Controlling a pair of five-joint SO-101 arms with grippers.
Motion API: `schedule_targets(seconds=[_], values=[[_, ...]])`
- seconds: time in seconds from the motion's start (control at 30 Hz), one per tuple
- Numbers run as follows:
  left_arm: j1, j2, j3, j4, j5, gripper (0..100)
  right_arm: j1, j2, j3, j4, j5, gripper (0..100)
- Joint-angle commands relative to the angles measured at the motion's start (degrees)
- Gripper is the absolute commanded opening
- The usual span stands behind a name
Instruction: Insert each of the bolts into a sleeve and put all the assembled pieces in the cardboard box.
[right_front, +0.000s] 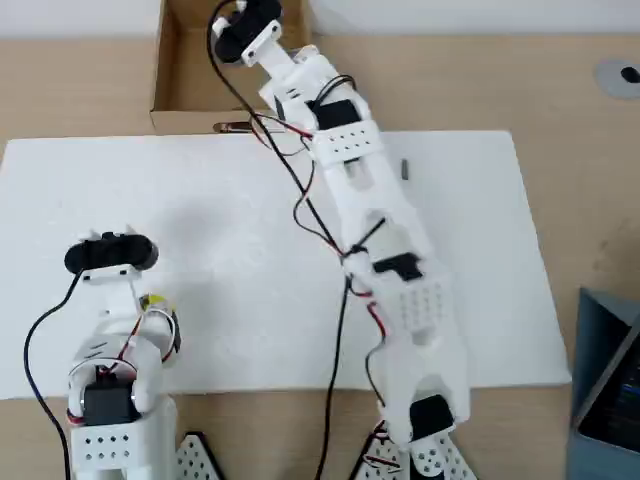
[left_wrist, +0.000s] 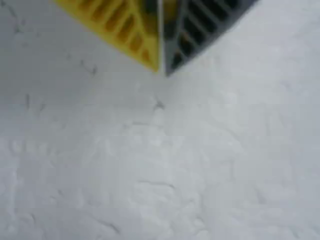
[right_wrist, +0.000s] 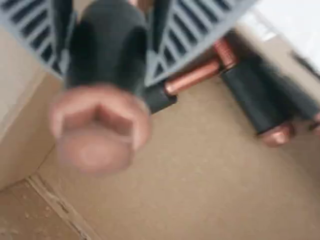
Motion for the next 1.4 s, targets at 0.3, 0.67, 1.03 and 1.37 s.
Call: schedule_targets(seconds=[0.3,0.67,1.03,1.37], values=[[0.0,-0.57,-0.09,-0.26,-0.18,0,0.4,20.35,-33.27,5.8,7.47,1.3],[0.0,-0.57,-0.09,-0.26,-0.09,0,0.4,24.84,-42.77,13.98,7.3,12.8],[0.0,-0.57,-0.09,-0.26,-0.09,0,0.31,24.66,-47.25,17.49,7.12,12.7],[0.0,-0.57,-0.09,-0.26,-0.09,0,0.57,24.04,-56.84,29.01,7.03,5.3]])
